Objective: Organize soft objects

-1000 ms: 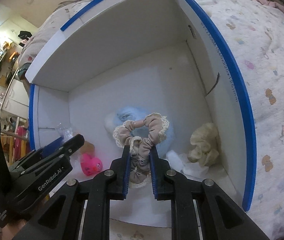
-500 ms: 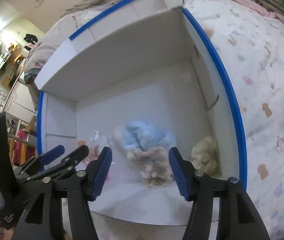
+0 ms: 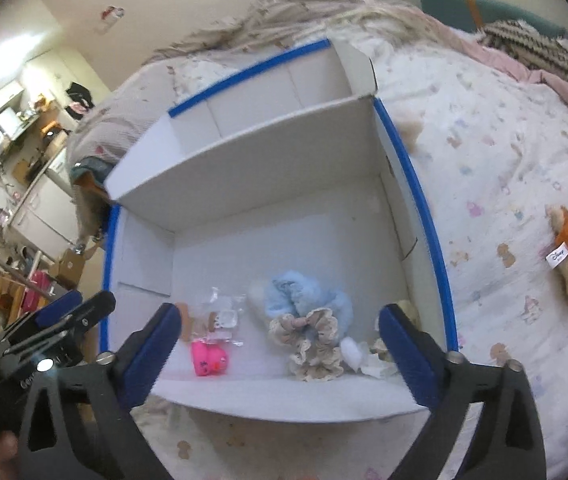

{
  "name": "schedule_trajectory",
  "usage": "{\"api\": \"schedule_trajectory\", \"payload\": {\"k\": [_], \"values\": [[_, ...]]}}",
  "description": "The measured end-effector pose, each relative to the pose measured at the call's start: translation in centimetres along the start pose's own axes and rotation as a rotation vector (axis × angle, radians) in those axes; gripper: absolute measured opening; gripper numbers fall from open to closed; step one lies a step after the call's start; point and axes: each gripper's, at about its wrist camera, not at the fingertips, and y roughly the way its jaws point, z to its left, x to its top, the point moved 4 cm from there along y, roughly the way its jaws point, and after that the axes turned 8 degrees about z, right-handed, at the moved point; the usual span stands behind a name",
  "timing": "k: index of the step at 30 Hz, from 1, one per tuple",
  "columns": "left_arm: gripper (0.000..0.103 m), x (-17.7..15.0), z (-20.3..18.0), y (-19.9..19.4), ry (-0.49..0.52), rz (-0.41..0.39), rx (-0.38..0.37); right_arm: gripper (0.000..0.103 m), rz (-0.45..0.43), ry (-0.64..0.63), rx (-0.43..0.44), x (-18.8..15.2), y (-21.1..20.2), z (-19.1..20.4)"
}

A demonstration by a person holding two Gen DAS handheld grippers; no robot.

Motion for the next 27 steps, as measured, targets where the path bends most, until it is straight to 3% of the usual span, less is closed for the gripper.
{"api": "schedule_trajectory", "payload": {"k": [11, 13, 20, 22, 24, 27], "values": [[0.064, -5.6, 3.2, -2.2, -0.059, -0.033, -0.034, 0.103, 0.021, -0.072, 0.002, -4.0, -1.0, 2.3], [0.07, -6.7, 3.6, -2.4, -0.06, -0.053, -0.044, 0.103, 0.015, -0.09, -0.007, -4.7, -1.4, 2.6], [0.071, -9.0, 3.4, -2.9, -0.046, -0.116, -0.026, 0.103, -0.04, -0.12, -0.044, -7.0, -2.4, 3.2], [0.076, -9.1, 3.3, -3.6, -0.041, -0.155, -0.023, 0.103, -0.071, -0.127, -0.069, -7.7, -2.6, 3.3], [0.093, -9.1, 3.1, -4.6, -0.04, -0.224, -0.017, 0.103, -0.103, -0.137, -0.088, -8.1, -2.9, 3.5], [0.102, -8.9, 2.7, -6.0, -0.023, -0.304, 0.015, 0.103, -0.188, -0.163, -0.105, -8.0, -4.0, 4.1]]}}
